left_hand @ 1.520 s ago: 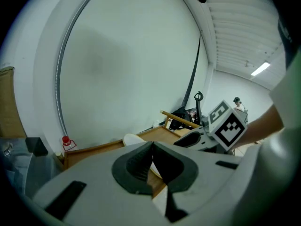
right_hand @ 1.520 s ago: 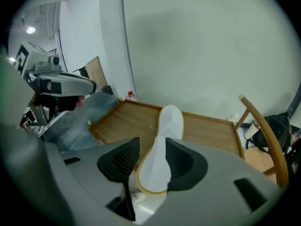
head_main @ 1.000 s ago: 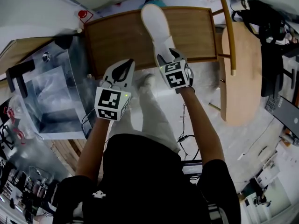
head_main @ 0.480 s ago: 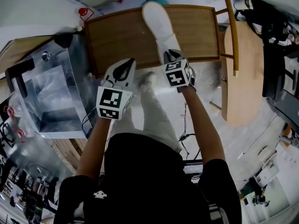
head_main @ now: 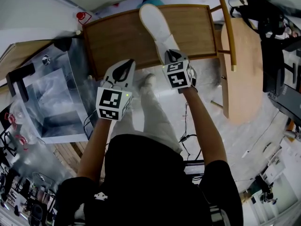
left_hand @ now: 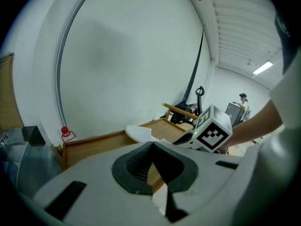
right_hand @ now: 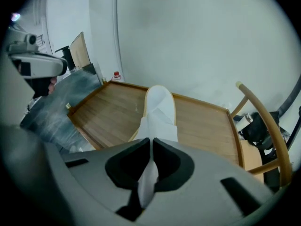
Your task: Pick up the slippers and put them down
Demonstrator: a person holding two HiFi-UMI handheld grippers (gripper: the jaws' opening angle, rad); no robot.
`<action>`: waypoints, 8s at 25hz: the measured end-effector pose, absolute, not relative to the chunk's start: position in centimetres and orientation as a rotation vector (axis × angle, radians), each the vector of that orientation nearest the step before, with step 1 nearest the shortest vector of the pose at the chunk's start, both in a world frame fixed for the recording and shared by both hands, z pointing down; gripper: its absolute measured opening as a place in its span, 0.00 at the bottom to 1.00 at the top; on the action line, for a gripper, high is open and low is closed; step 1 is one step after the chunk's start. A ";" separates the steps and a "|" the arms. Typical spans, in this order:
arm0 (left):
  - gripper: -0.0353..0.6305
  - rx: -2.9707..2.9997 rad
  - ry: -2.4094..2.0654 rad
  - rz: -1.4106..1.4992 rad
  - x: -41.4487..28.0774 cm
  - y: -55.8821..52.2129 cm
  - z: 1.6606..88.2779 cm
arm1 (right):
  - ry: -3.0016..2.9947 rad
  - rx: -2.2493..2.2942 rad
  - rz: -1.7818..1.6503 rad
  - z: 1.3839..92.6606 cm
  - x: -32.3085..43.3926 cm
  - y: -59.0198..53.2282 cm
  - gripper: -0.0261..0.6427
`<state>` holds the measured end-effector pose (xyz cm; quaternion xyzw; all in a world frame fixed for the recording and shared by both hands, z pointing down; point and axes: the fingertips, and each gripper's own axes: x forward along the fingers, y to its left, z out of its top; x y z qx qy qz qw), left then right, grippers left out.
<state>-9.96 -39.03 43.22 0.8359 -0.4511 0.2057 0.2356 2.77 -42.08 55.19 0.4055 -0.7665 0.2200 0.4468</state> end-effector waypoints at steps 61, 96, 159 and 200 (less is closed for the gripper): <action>0.06 2.828 -0.607 0.456 -4.7 -15.9 29.4 | -1.699 1.764 0.502 35.2 7.7 -10.7 0.06; 0.06 2.811 -0.354 0.631 8.9 5.9 34.5 | -1.554 1.902 0.711 38.7 19.1 14.7 0.06; 0.06 2.569 0.049 1.163 11.8 4.0 97.2 | -1.444 1.751 1.127 101.0 18.5 12.0 0.06; 0.06 2.570 0.096 1.237 10.6 0.5 110.5 | -1.450 1.609 1.164 118.7 17.3 11.3 0.13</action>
